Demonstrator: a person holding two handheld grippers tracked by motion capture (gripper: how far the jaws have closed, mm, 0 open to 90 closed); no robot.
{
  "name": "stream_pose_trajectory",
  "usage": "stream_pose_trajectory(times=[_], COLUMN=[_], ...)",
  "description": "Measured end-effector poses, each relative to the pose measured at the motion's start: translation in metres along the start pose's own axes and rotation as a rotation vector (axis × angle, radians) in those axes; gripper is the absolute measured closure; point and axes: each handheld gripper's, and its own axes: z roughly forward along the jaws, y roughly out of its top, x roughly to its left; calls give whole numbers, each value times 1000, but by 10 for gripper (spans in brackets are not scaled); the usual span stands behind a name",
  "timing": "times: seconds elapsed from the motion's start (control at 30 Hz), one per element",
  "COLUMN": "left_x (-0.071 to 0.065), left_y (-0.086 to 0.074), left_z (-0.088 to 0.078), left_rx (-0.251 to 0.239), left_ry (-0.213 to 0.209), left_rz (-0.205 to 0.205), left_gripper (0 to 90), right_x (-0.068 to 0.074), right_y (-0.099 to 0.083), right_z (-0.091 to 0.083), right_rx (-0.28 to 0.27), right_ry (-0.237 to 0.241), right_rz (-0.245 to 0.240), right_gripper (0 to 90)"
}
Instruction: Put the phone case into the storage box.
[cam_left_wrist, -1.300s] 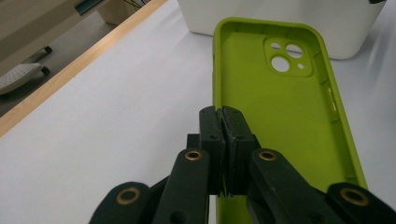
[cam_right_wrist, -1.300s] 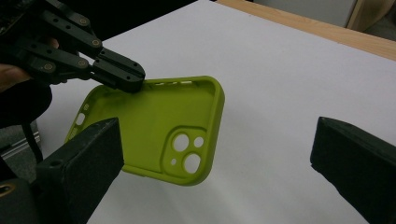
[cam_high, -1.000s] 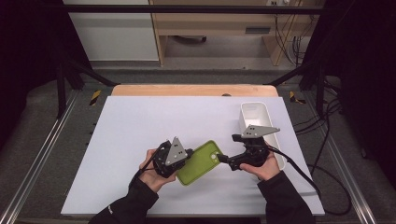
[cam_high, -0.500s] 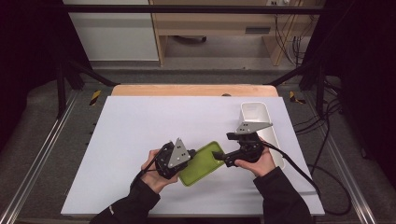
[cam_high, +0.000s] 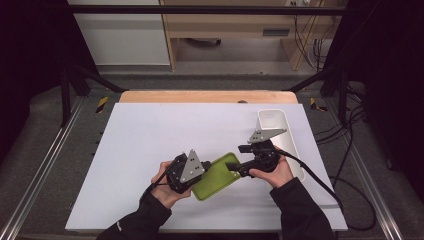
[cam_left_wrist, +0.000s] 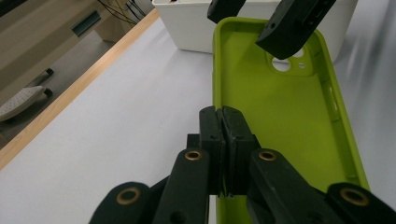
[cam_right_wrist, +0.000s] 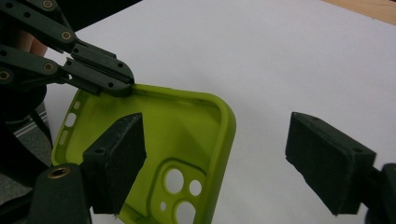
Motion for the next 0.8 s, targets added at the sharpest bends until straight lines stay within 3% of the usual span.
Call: stream_pose_trajectory(times=[0.13,0.57,0.8], left_x=[-1,-2,-2], left_y=[0,-2,-2], left_z=[-1,-2,-2], left_rx=[-2,-7,-9], left_ry=[0,-1,-5], left_rz=[6,8,11], left_gripper=[880,881,881], right_x=[-1,-5,-6], right_y=[0,2,2], right_z=[0,1,1], right_rx=[11,73,83], right_ry=[5,106,118], right_rz=[5,65,76], right_gripper=[269,528,611])
